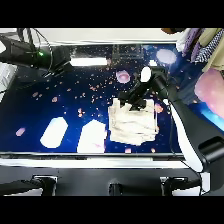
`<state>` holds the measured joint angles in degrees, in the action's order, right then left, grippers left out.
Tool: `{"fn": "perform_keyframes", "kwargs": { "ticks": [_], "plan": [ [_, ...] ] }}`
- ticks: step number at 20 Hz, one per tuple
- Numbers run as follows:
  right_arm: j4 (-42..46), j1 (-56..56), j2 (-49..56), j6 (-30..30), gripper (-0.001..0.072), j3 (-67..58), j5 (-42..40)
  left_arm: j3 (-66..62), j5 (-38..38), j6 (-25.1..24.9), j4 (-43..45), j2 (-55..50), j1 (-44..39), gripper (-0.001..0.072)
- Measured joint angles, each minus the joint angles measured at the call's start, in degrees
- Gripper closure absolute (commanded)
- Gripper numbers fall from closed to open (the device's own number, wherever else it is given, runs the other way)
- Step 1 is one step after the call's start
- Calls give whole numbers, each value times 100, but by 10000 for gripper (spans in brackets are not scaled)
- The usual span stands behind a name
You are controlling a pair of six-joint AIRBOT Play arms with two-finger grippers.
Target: Fold the clothes and pants, and hang the long-sleeved shirts on hangers.
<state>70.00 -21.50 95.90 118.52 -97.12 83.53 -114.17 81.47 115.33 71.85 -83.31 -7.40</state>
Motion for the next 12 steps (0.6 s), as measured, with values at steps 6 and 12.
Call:
{"fn": "perform_keyframes", "kwargs": {
  "ticks": [6, 12],
  "plan": [
    [-343, 1097, -957, -804, 13, -33, 221, 0, 9, -81, 17, 26, 17, 696],
    [-977, 3510, -1370, -2424, 23, 645, 605, 2, 13, -214, 24, 26, 20, 696]
  ]
}}
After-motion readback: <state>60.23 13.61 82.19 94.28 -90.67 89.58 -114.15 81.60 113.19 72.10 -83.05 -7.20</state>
